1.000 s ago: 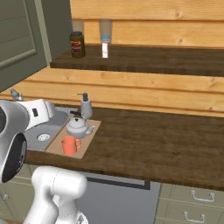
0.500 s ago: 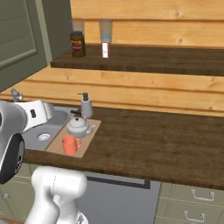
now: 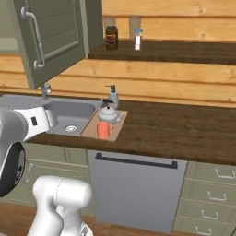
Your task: Pick the kettle from the counter and place it on the tray. Then pick the mug from the cabinet and place it on the tray. Then close the cabinet doors.
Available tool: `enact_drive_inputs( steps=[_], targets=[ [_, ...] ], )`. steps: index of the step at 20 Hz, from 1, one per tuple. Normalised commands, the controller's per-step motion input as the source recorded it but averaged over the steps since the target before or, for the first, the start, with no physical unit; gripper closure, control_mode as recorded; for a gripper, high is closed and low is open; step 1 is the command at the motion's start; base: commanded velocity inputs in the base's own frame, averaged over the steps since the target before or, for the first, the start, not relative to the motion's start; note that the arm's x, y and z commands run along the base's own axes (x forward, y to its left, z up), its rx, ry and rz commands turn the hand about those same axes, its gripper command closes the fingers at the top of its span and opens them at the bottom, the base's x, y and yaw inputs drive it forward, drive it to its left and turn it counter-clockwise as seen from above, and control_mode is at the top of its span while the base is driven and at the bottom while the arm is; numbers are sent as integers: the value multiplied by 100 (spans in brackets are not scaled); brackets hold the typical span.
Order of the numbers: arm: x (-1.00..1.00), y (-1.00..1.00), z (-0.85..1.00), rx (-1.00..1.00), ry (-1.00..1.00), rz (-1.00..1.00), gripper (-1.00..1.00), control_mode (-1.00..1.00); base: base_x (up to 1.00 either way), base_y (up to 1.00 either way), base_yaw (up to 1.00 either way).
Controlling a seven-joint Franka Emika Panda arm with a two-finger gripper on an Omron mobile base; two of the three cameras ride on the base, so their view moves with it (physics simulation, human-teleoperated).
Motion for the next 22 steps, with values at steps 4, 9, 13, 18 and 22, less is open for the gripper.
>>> enact_drive_inputs(
  steps=[4, 9, 13, 18, 22],
  targets=[
    [0, 0, 0, 0, 0, 0, -100, 100, -52, 88, 0],
    [0, 0, 0, 0, 0, 0, -100, 100, -34, 99, 0],
    [0, 0, 0, 0, 0, 0, -100, 100, -4, 94, 0],
    [0, 0, 0, 0, 0, 0, -100, 100, 30, 69, 0],
    [0, 0, 0, 0, 0, 0, -100, 100, 42, 12, 0]
  ],
)
